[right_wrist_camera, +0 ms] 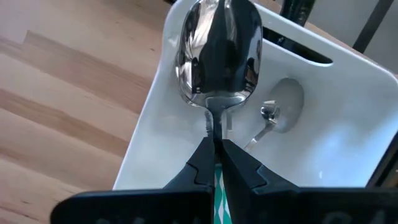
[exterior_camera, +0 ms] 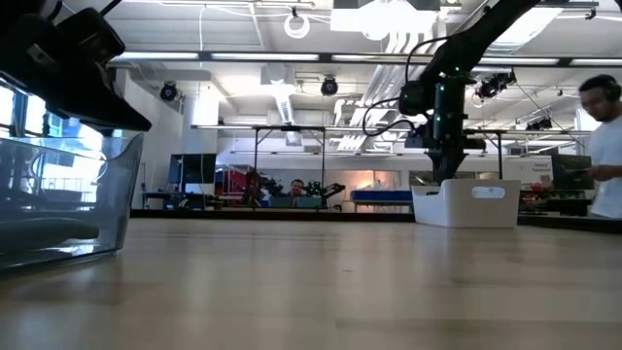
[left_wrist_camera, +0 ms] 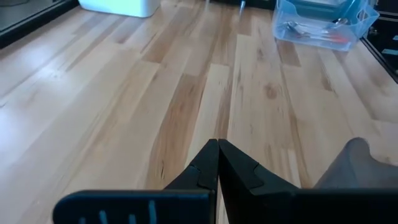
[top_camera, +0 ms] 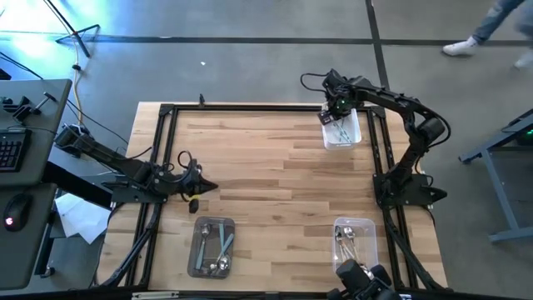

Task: Sort silverware by color (type)
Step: Put the top white spoon into the white bin, then adjust the black bin

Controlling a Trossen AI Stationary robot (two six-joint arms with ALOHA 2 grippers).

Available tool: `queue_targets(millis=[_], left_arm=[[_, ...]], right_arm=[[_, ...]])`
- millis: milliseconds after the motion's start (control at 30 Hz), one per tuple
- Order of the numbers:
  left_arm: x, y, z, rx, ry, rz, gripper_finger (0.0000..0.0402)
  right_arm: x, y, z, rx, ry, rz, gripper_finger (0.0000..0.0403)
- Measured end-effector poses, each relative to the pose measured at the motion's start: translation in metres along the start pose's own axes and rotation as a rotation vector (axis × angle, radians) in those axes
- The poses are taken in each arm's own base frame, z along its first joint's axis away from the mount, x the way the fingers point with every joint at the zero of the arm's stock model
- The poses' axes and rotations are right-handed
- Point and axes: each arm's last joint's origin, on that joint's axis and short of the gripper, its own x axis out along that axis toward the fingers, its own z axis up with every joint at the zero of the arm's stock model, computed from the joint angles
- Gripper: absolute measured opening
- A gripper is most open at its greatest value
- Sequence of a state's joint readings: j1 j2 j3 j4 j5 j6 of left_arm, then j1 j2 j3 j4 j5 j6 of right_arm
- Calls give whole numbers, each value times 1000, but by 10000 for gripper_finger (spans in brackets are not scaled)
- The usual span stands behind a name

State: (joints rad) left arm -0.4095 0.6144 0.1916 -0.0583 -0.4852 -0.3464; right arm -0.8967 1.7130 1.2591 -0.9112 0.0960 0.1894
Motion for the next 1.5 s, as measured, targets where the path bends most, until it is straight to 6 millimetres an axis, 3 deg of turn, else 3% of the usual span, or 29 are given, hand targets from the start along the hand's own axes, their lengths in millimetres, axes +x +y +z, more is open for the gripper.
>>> queue_targets(millis=[200,767,1133,1300,1500], left_arm=[[-3,2,12,5,27,42,0],[0,8,13,-17,53,41,0],[2,14,14,-43,68,36,0],[-1,17,23,-41,107,52,0],[-13,19,48,-26,152,70,0]], right_arm=[[0,0,-1,15,6,0,3],[26,4,-1,-1,116,-22,11],[27,4,-4,-9,133,-81,83],[14,6,-11,-50,161,-126,84],[-30,19,-20,-128,25,-131,30]])
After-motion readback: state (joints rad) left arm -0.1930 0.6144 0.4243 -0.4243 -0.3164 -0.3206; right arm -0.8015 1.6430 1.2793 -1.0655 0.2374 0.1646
